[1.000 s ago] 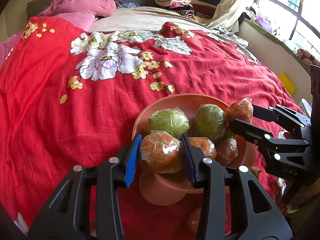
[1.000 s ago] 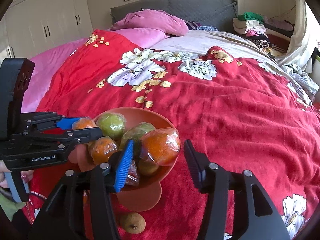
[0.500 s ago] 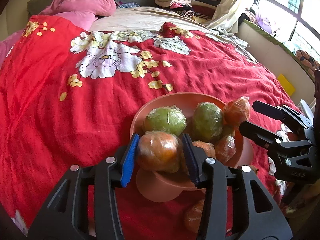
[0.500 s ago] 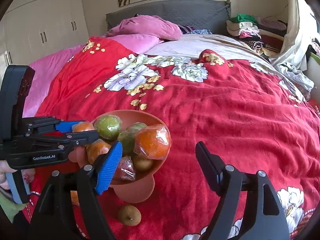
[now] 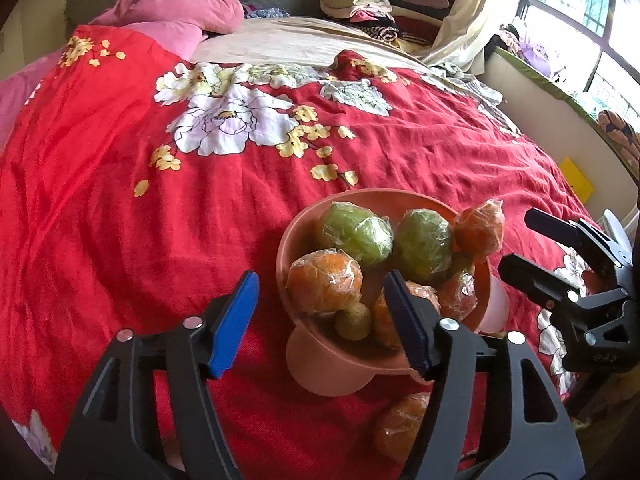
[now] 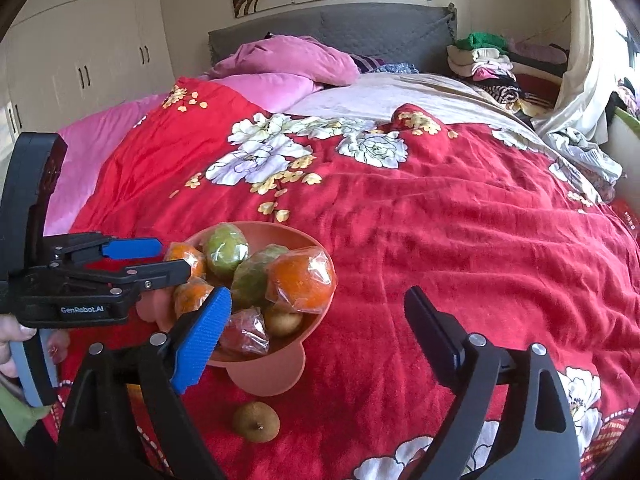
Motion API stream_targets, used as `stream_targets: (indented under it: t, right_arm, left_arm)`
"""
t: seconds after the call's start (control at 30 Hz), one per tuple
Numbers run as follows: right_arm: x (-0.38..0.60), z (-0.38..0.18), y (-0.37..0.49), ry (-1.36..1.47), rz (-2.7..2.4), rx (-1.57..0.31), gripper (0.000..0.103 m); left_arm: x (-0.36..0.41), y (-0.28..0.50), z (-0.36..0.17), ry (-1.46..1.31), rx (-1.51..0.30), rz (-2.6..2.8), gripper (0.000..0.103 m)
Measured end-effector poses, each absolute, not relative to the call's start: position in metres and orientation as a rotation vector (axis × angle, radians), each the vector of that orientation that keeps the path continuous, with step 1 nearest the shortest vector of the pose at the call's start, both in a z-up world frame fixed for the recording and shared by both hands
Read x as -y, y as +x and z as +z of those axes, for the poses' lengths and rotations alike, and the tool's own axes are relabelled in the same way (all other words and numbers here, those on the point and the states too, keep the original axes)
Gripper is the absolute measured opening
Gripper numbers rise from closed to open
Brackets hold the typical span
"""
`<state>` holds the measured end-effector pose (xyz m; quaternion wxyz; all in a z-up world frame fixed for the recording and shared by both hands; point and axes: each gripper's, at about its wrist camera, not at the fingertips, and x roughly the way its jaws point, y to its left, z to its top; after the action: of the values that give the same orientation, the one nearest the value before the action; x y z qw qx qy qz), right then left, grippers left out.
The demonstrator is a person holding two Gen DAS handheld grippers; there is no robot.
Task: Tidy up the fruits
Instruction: 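Open the right tool releasing the large orange while the left tool releases its orange into the bowl, then withdraw both open tools away from the pink bowl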
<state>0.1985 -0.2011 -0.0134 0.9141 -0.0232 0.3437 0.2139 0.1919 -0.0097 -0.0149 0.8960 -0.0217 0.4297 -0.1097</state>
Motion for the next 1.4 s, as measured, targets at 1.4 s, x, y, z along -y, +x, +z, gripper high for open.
stream_targets:
  t: [1.4]
  right_arm:
    - [0.214,0.007,0.179,-0.048,0.396,-0.655,0.099]
  left_arm:
    - [0.003,0.165,0.016,-0.08,-0.818,-0.165,0.093]
